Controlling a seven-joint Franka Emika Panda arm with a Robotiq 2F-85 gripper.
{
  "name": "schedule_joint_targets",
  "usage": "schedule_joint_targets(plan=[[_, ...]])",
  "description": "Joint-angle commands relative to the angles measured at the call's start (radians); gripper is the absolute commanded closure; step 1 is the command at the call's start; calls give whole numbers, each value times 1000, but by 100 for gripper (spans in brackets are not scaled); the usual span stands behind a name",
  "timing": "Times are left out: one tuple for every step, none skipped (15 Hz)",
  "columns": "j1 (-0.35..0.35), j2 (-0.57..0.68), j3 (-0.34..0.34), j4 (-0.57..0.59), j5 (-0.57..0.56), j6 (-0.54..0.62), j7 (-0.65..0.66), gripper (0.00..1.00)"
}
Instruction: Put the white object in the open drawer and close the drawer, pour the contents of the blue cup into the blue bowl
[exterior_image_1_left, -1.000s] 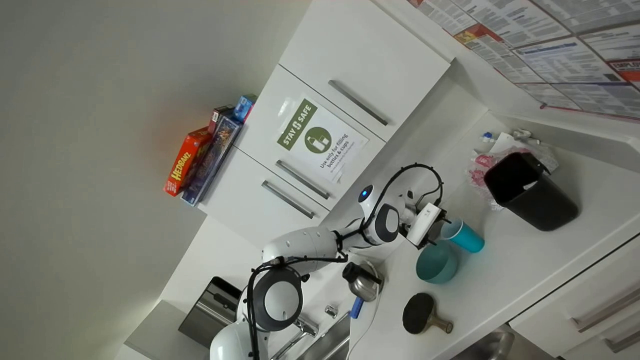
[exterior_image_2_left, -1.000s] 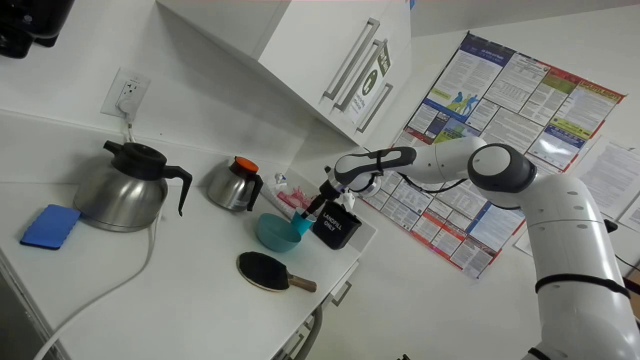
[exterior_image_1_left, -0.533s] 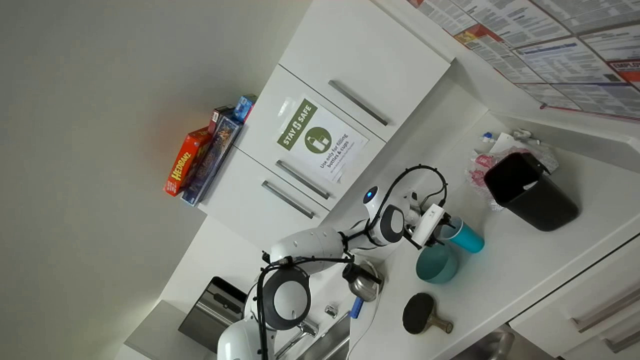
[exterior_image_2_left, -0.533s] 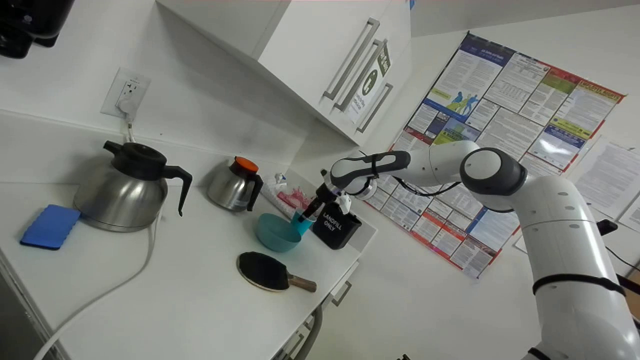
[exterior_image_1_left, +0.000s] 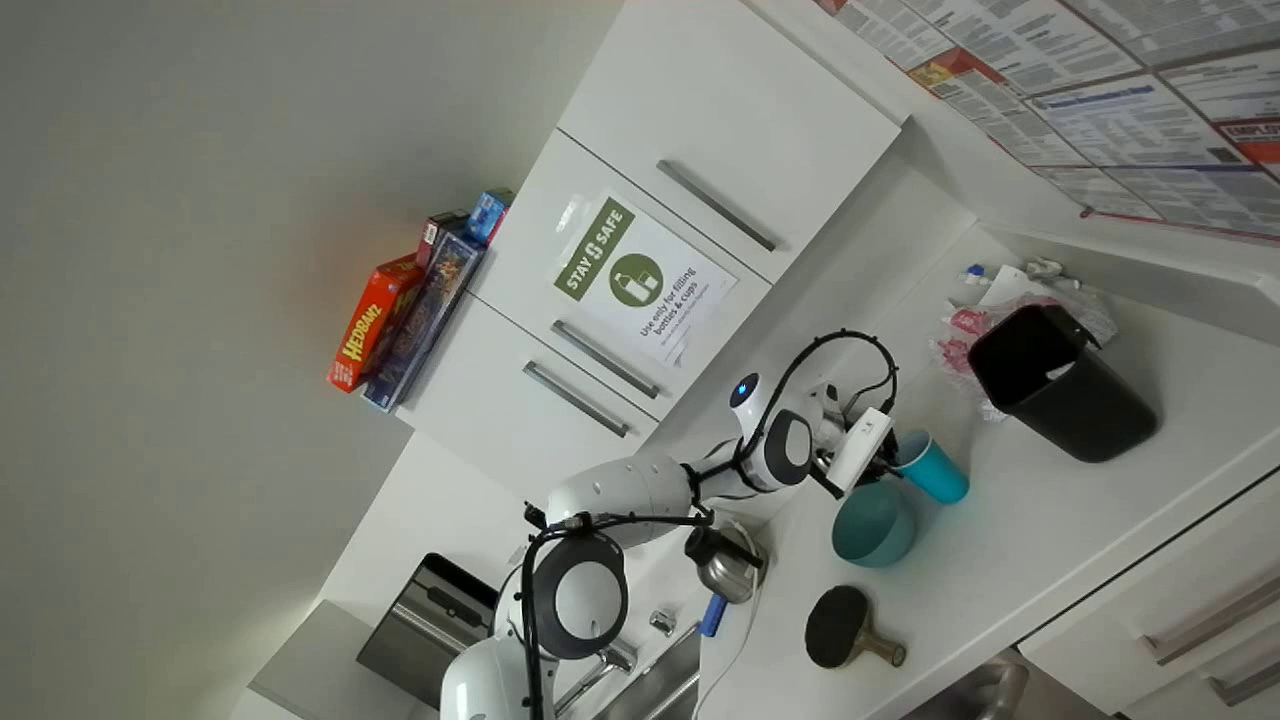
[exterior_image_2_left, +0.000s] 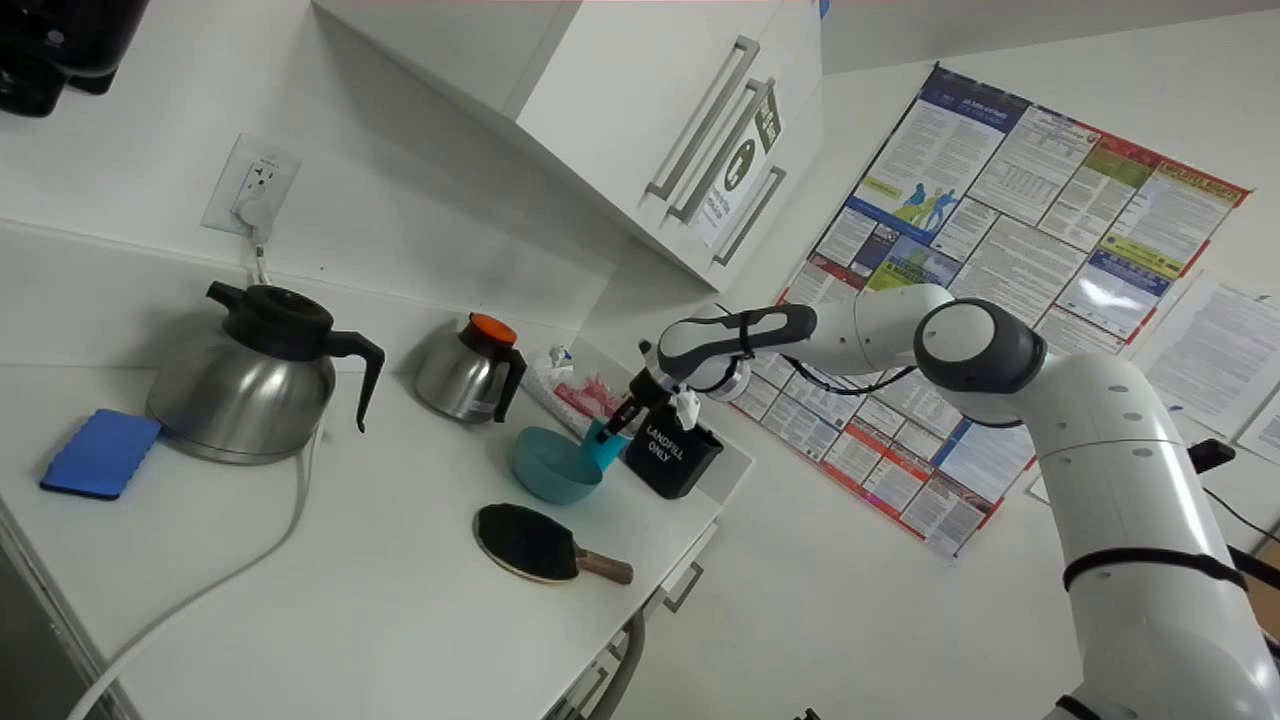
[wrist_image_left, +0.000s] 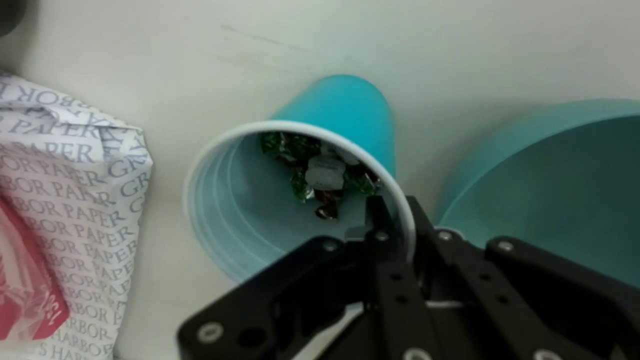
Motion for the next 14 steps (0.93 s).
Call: schedule_joint_targets(plan=[[6,-20,-3,8,-27,-6,64,100],[11,-35,-5,-3,-27,7,83,100],[17,-59,-7,-22,-27,26,108,99],[22,-81,-7,-38,-28,46,130,99],[25,-100,-5,-51,-31,68,145,99],[40,-125,-15,-68,-42,85,176,99],[58,-146,-29,-79,-57,100,216,99],[64,-172,-24,-98,-65,105,244,99],[71,-194,-21,-112,-76,99,276,99],[78,-221,-16,-129,-80,84,310,99],[81,-248,-3,-145,-76,66,335,99],[84,-269,7,-158,-70,59,362,99],[84,-290,19,-172,-60,51,384,99],[86,-313,28,-188,-49,46,414,99]])
